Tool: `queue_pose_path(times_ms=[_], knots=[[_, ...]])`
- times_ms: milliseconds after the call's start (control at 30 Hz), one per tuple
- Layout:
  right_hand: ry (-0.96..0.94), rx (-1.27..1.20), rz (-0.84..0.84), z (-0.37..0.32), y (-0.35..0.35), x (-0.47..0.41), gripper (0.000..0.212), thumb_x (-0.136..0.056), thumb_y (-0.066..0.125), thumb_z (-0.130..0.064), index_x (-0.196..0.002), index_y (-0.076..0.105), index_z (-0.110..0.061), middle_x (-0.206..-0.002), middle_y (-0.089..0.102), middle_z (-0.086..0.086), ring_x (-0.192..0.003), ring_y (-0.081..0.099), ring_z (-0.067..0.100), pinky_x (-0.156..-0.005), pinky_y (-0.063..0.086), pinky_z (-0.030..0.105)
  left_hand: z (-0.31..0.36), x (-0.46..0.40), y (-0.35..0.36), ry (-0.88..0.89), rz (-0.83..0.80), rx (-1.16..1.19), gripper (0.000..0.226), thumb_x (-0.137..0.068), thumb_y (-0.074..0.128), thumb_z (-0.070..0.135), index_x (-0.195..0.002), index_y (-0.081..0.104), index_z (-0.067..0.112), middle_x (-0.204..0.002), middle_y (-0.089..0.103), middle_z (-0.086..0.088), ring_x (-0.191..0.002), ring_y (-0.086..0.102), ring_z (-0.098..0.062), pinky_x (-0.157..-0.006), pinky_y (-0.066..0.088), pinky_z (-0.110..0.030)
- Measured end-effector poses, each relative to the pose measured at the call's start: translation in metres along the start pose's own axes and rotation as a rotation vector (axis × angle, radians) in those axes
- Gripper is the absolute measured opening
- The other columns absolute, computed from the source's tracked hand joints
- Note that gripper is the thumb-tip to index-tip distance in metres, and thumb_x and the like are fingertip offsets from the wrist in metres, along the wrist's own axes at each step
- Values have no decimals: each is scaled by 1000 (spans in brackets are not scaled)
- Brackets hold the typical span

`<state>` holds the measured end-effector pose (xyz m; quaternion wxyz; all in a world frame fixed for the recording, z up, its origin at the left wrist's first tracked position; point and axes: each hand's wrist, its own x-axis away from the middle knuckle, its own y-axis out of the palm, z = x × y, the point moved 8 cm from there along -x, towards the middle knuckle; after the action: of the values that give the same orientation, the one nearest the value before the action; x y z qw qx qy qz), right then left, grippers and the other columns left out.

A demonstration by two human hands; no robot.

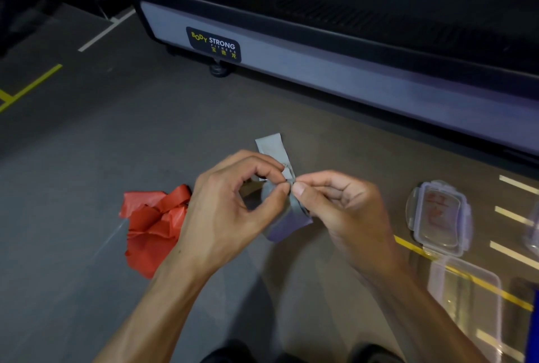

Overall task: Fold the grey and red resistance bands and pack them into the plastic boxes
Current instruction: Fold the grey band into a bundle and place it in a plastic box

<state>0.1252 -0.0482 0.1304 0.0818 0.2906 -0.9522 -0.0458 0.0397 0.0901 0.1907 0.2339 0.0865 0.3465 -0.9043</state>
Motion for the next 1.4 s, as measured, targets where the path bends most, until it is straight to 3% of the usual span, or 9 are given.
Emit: queue_pose_path(times_ms=[400, 567, 800, 900, 1067, 1233, 1400], knots=[[-53, 12, -33, -1, 3, 0, 20, -90, 73, -2, -85, 78, -20, -86, 79, 3, -78, 73, 10, -72, 53, 19, 4, -1, 1, -4, 6, -15, 9, -81, 77, 15, -87, 70, 19, -96, 71, 12, -92, 69, -7, -77, 49, -19], [-53, 1, -26, -2, 4, 0, 9, -85, 72, -15, -85, 78, -21, -85, 79, 1, -77, 72, 8, -71, 51, 18, 2, -2, 2, -28, -5, 18, 10, -81, 77, 14, -86, 71, 20, -95, 72, 12, -92, 70, -9, -76, 52, -25], [-61, 0, -17, -5, 2, 1, 17, -91, 70, 0, -86, 76, -15, -81, 77, 0, -73, 69, 6, -69, 50, 16, 0, -2, 2, -49, -7, 27, 9, -82, 75, 17, -85, 69, 23, -92, 73, 10, -87, 71, -12, -73, 53, -31], [-57, 0, -17, -6, 3, 2, 19, -91, 70, 1, -86, 76, -16, -80, 77, -1, -73, 70, 5, -68, 51, 16, 1, -1, 3, -48, -9, 19, 9, -82, 75, 17, -85, 69, 23, -88, 73, 11, -83, 70, -12, -70, 53, -28], [-47, 29, -21, -5, 2, 1, 19, -90, 73, -2, -85, 77, -20, -83, 78, 1, -77, 72, 9, -72, 53, 20, 4, -1, 3, -61, 7, 0, 9, -82, 73, 19, -83, 66, 24, -74, 67, 15, -69, 65, -4, -63, 44, -12], [-49, 21, -32, -2, 2, 1, 8, -86, 74, -11, -86, 78, -19, -87, 79, 3, -81, 74, 14, -76, 56, 24, 2, 0, 4, -50, -3, -15, 19, -83, 73, 19, -102, 73, 23, -84, 70, 14, -79, 68, -2, -74, 46, -12], [-47, 21, -40, -2, 0, 1, 17, -88, 76, -4, -85, 78, -20, -85, 79, 0, -78, 73, 8, -71, 52, 18, 5, -1, 4, 4, -27, -60, 12, -85, 76, 15, -94, 77, 23, -88, 72, 15, -83, 68, -3, -74, 47, -14]])
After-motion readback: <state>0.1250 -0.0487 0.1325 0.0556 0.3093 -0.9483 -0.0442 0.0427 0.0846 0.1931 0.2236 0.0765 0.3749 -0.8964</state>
